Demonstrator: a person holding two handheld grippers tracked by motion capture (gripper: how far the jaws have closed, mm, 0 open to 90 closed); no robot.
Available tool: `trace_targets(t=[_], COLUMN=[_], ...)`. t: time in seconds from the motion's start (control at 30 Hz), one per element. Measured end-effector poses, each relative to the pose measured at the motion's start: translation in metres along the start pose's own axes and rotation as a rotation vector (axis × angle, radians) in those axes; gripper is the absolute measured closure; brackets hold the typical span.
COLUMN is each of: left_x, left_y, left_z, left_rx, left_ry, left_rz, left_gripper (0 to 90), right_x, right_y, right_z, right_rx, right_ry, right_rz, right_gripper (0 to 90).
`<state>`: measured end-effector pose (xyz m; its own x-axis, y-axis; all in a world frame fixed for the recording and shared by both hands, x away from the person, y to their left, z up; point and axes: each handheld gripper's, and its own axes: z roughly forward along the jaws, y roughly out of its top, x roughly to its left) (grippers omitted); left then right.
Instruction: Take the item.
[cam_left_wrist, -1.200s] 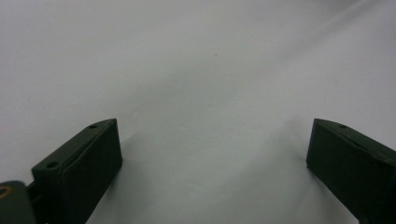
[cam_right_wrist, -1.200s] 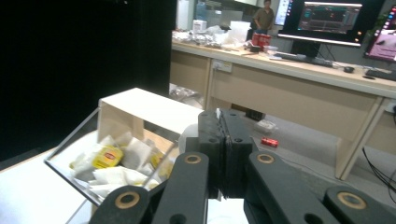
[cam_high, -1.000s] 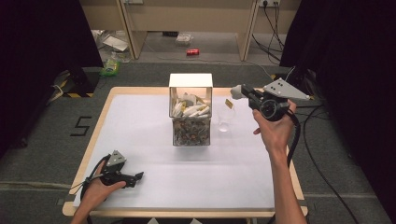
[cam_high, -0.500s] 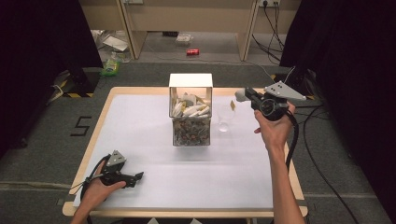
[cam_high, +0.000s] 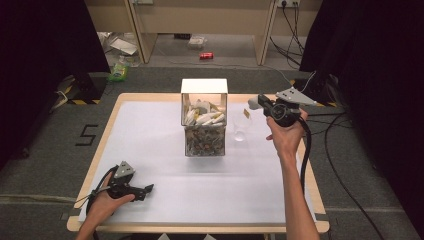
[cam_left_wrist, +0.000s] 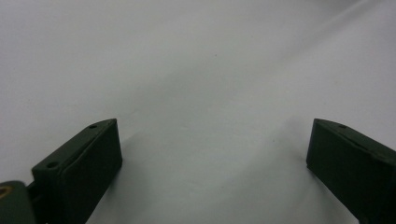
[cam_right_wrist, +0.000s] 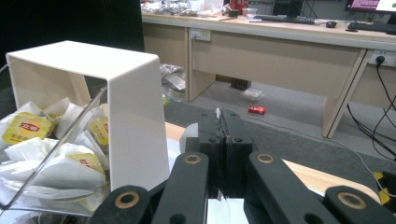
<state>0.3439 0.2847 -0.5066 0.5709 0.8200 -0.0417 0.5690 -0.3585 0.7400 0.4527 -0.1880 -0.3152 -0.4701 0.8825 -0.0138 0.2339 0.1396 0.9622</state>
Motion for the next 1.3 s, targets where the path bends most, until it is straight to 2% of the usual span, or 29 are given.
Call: trace_targets(t=[0.93,1.3], left_x=[0.0,0.0], left_y=[0.0,0.0], left_z=[0.0,0.0], left_rx=[-0.003,-0.003], left_ry=[-0.004,-0.004], left_rz=[-0.006,-0.006], left_gripper=[2.7,2.7], right_x=[-0.004,-0.004], right_y=[-0.015,-0.025], right_z=[0.042,0.055], right_rx=[0.072,0.108], right_ry=[-0.054,-0.061], right_rz=[0.005,0.008], right_gripper=[89.0,88.7])
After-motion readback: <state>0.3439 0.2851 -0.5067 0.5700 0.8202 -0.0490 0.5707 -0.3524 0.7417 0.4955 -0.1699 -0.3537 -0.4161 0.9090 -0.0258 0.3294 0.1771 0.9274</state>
